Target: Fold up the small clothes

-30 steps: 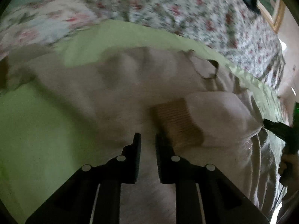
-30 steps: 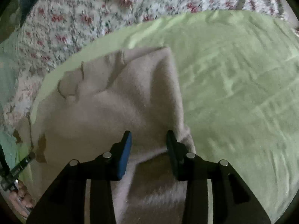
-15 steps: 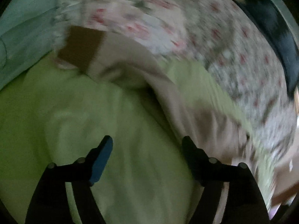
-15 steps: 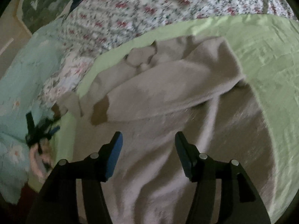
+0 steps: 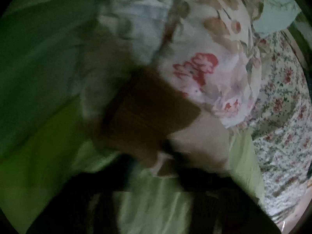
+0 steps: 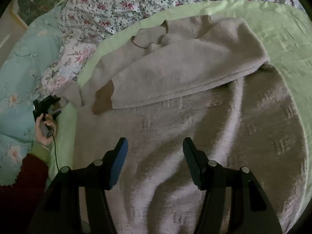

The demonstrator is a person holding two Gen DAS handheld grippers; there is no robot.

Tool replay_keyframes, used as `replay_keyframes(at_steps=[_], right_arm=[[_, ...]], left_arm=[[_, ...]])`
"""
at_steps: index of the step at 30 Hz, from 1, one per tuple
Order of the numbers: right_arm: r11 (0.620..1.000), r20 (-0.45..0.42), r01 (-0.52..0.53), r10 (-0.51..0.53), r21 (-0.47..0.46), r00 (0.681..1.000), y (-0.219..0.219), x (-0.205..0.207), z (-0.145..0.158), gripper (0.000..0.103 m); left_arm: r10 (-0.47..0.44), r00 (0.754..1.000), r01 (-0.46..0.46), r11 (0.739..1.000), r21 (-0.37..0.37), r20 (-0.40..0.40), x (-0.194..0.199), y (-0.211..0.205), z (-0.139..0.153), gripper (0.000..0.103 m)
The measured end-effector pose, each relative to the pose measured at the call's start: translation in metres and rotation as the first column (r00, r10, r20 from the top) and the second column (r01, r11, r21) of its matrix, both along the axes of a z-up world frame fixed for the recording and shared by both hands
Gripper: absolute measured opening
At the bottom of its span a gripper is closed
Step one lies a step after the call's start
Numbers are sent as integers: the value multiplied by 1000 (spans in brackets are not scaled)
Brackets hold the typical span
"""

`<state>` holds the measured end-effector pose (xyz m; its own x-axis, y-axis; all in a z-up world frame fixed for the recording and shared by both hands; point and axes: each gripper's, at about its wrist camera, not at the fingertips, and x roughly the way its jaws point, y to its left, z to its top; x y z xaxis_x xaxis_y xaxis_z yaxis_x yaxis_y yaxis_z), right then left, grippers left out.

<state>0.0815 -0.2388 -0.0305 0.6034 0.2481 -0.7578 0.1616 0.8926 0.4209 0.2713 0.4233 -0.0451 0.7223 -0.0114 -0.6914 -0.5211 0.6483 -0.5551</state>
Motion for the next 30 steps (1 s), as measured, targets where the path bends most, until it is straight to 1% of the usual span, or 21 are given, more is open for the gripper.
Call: replay_keyframes(at_steps=[1,3,4,6,9,11,12,13,14,17,18,21,22,23,25,26,27,28,29,30], right_arm=[[1000,0,-3,3,3,1000,2,1,0,60],[1000,5,-12,12,7,1000,6,2,1,60],[1000,10,-16,16,6,1000,8,1,2,60],[1000,16,-19,19,12,1000,10,-2,3,60],[1000,17,-17,17,15,1000,10,-6,3,60],[1000,23,-15,14,22,1000,9,-10,3,60],[1000,26,-12,12,24,1000,8,-12,4,60],[1000,28,-6,5,28,1000,8,-14,4,60],[999,32,1,-2,38,999,5,-17,4,60],[999,38,18,-19,46,999,-1,-25,5,60],[999,41,22,-24,46,999,-3,-28,6,60],[998,53,52,-54,48,997,-16,-41,10,60],[997,56,63,-66,51,996,-21,-45,10,60],[996,57,73,-76,55,995,-27,-49,10,60],[993,54,99,-102,61,993,-38,-56,9,60],[991,52,116,-119,67,991,-45,-61,8,60],[989,51,127,-131,72,990,-50,-65,7,60],[988,51,137,-141,76,989,-55,-68,7,60],[986,51,148,-152,77,987,-59,-71,6,60],[985,51,156,-160,77,986,-61,-73,6,60]], left_arm=[[-2,1000,2,1000,8,8,-1,-3,3,6],[-19,999,17,998,56,45,-9,-11,16,6],[-43,997,37,996,86,68,-17,-19,26,5],[-84,991,72,990,123,102,-30,-35,40,5],[-184,972,158,972,175,148,-47,-70,66,5],[-268,952,232,948,219,149,-50,-104,85,5],[-312,936,270,934,234,162,-53,-122,94,5],[-374,908,325,913,248,187,-54,-147,105,5],[-415,888,360,896,261,200,-54,-167,114,5],[-562,796,483,814,322,228,-53,-241,139,5],[-595,770,512,792,334,231,-52,-260,144,5],[-719,655,617,686,385,231,-51,-330,161,5],[-757,615,650,645,402,222,-50,-357,162,5],[-778,591,669,620,410,212,-48,-375,162,5],[-829,533,725,552,413,172,-39,-424,153,5],[-844,512,746,529,406,158,-39,-437,148,5],[-864,485,774,496,394,136,-33,-457,140,5],[-880,462,797,465,386,108,-28,-478,130,5],[-890,447,811,444,381,85,-25,-493,121,5],[-905,424,834,410,369,46,-19,-515,106,5]])
